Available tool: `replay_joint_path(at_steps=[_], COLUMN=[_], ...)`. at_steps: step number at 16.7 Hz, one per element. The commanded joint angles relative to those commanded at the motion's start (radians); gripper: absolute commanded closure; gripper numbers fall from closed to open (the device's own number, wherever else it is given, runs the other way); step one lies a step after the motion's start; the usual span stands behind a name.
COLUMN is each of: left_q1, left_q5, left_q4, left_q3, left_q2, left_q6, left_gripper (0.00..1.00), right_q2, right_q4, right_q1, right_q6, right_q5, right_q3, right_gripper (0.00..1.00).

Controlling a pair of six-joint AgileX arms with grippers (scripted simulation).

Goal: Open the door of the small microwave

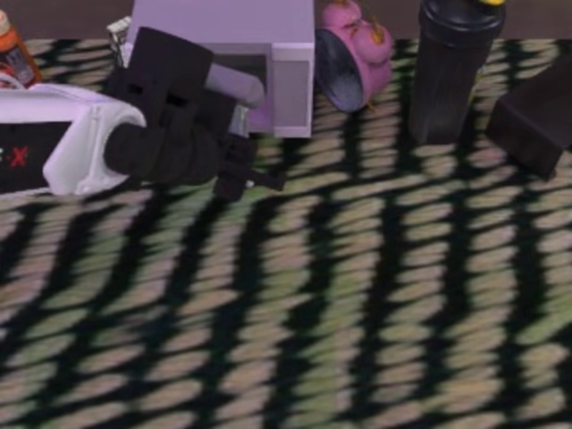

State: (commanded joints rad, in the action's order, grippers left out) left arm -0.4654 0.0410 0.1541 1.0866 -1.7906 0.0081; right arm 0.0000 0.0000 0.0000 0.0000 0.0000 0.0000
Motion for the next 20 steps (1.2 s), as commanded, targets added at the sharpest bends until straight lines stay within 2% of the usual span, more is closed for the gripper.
replay_joint_path(at_steps=[5, 13, 20], left_q1=[0.000, 0.022, 0.022], left_q5=[0.000, 0.047, 0.047], left_q4=[0.000, -0.001, -0.001], left_q3=[0.000, -0.027, -0.027], left_q2=[0.000, 0.023, 0.023], left_q6=[0.000, 0.055, 0.055], left_gripper=[1.00, 1.00, 1.00], right_q2=[0.000, 0.000, 0.000], right_q4=[0.000, 0.000, 0.000], right_q1=[0.000, 0.000, 0.000], right_q6=[0.000, 0.000, 0.000], right_q5=[0.000, 0.000, 0.000], right_q3=[0.000, 0.000, 0.000], right_gripper=[0.00, 0.00, 0.00])
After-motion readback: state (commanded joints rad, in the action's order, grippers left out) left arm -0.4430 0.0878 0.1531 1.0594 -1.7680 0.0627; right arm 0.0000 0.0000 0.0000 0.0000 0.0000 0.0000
